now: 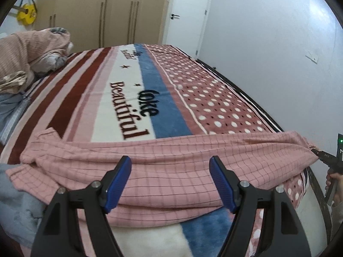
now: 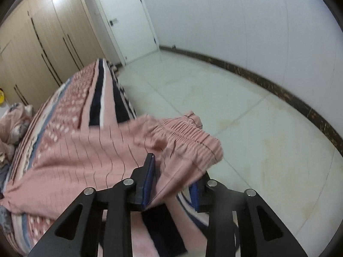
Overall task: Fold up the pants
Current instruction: 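Lay the cuff down over the pants with the right gripper and release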
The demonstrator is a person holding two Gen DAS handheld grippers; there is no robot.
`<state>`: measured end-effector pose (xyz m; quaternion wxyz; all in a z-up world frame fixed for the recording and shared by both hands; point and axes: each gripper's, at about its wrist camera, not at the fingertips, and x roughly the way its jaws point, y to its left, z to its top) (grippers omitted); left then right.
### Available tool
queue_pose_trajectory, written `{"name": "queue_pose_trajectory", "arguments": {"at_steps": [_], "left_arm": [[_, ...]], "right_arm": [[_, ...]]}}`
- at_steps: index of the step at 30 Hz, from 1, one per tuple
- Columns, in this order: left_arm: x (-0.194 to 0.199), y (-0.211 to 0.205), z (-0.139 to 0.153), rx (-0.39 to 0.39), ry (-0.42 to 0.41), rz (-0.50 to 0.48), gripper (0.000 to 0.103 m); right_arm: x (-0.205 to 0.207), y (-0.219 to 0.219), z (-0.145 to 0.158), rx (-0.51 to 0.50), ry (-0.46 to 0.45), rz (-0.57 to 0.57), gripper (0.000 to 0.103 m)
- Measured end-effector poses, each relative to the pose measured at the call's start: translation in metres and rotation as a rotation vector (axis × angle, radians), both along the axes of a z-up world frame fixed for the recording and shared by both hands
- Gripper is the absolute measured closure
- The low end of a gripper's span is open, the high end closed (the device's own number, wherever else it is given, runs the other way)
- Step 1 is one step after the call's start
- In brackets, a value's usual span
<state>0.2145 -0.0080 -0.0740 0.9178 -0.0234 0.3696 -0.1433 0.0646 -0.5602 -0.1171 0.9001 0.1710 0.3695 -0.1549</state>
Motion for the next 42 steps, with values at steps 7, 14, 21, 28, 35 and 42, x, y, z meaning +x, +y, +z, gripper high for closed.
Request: {"name": "queue_pose_trajectory", "arguments": {"at_steps": [7,14,21,28,35,42], "left_arm": [[0.020,-0.043,-0.007,0.013,0.020,-0.126,0.032],[0.057,-0.099,-0.018,0.034,0.034,-0.355,0.032],[0.087,-0.143,-0.038,0.064,0.075,-0.511,0.032],[0.096,-0.148,-0.059,0.081,0.129,-0.517,0.033],[0.098,-0.139,-0.062,0.091,0.158,-0.497,0.050],[0.111,-0.132,-0.061,0.132,0.153,-0.448,0.069]], "right_arm": [[-0.023,0.036,0.030,-0.174,0.028,0.091,0.049],[0.053,0.088,0.056,-0.151,-0.061,0.565,0.047],[0.145,0.146,0.020,-0.159,0.096,0.882,0.046],[0.150,0.155,0.000,-0.175,0.192,1.008,0.087],[0.134,0.157,0.013,-0.291,0.093,0.937,0.097],[0.161,0.165,0.011,-0.322,0.106,0.830,0.090]]}}
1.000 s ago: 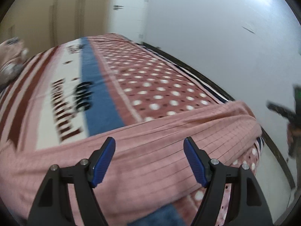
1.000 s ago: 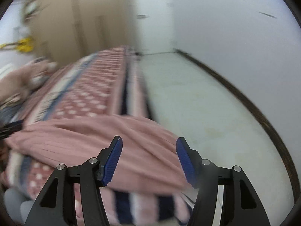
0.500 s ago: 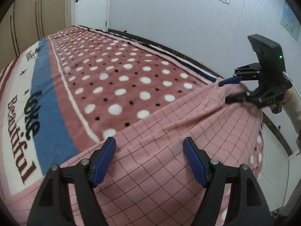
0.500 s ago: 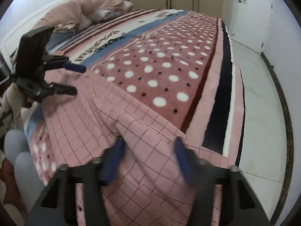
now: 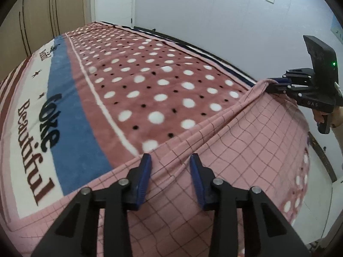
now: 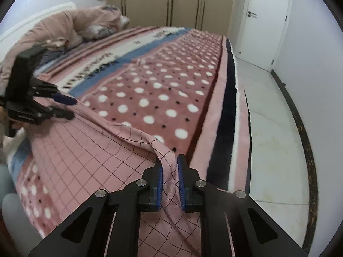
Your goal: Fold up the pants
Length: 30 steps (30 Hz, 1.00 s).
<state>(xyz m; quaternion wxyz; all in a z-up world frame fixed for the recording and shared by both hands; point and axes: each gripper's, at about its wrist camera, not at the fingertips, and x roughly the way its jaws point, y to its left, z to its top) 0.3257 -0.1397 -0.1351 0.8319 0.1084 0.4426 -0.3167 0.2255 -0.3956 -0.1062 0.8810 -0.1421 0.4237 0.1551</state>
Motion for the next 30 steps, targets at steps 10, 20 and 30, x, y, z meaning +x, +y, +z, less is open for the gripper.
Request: {"name": "queue_pose_trajectory", "arguments": {"at_steps": [10,20,30], "left_arm": [[-0.005,0.031,0.008,-0.047,-0.024,0.117,0.057],[-0.060,0.066,0.045,-0.108,-0.099,0.223,0.039],[-0.092,0.081,0.045,-0.121,-0.094,0.316,0.036]], "right_arm": [[-0.002,-0.049,-0.001,0.095,-0.024,-0.266,0.044],[-0.094,-0.112,0.016,0.181,-0.090,-0.472,0.038],[-0.189,-0.198,-0.062,0.650,0.044,-0.786,0.023]]}}
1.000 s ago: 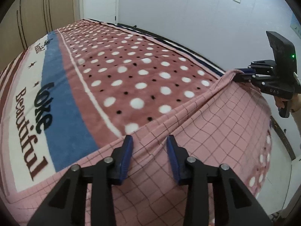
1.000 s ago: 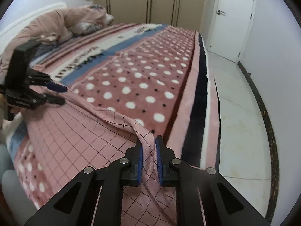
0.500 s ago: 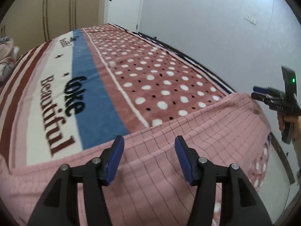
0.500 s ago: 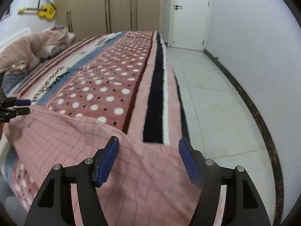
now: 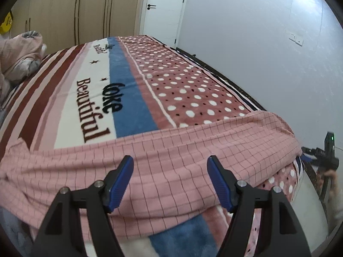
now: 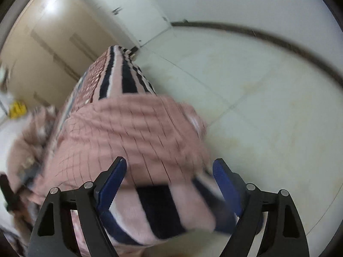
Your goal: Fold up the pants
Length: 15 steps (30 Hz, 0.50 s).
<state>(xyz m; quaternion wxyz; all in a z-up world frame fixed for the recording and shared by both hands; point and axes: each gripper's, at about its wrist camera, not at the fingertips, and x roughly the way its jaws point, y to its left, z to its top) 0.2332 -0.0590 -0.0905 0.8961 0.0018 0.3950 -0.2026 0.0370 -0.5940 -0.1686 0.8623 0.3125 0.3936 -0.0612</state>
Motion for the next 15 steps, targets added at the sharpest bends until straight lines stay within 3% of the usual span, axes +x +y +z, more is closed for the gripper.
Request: {"name": "queue_pose_trajectory", "arguments": {"at_steps": [4,11,13,15], "left_arm": [[-0.005,0.000,-0.001,0.013,0.008,0.006,0.036],[-0.006,-0.002,0.004,0.002,-0.013,0.010,0.036],[-0.007,0.000,0.005,0.000,-0.024,0.019,0.036],[-0.007,0.003,0.006,-0.005,-0.038,0.032,0.036]], "right_arm": [[-0.015,0.005,-0.019,0.173,-0.083,-0.012,0.020],[0.014,0.009,-0.030,0.190,-0.144,-0.050,0.020],[0.026,0.011,-0.032,0.200,-0.172,-0.075,0.024],[0.030,0.016,-0.027,0.177,-0.197,-0.094,0.037]]}}
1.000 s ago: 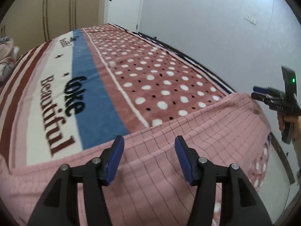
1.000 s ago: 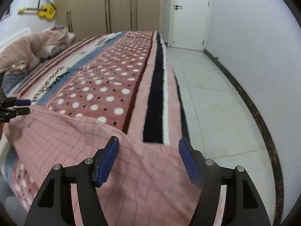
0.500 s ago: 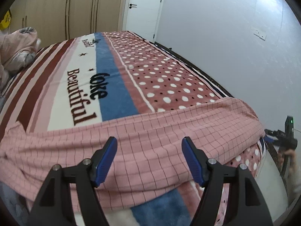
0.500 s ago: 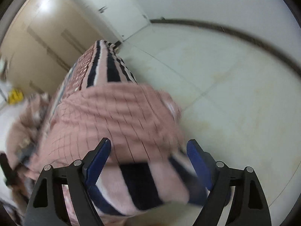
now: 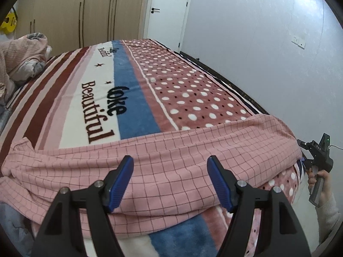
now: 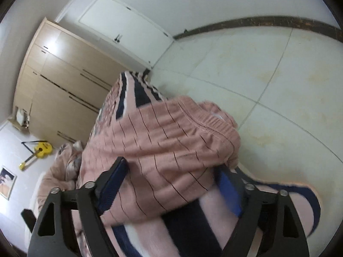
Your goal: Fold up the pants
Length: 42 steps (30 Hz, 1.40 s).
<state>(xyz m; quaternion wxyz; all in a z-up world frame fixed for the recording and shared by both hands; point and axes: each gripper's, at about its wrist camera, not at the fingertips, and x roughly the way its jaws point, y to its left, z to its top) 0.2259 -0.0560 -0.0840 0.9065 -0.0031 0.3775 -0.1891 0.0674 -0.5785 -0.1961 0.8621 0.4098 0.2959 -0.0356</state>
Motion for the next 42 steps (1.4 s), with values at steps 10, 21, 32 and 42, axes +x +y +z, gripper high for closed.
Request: {"name": "queue_pose_trajectory", "arguments": {"at_steps": [10,21,32,42], "left_arm": [[-0.010,0.034,0.010,-0.045,-0.046,0.078,0.036],[-0.057,0.106,0.039,-0.075,-0.155,0.168,0.036],[-0.090,0.149,0.038,-0.063,-0.208,0.146,0.034],[-0.083,0.149,0.009,-0.130,-0.106,0.081,0.030]], "right_arm": [[0.013,0.040,0.073,-0.312,-0.127,-0.059,0.095],[0.059,0.170,0.174,-0.462,-0.333,0.237,0.096],[0.105,0.379,0.120,-0.512,-0.221,0.770,0.099],[0.088,0.407,0.077,-0.545,-0.041,0.898,0.079]]}}
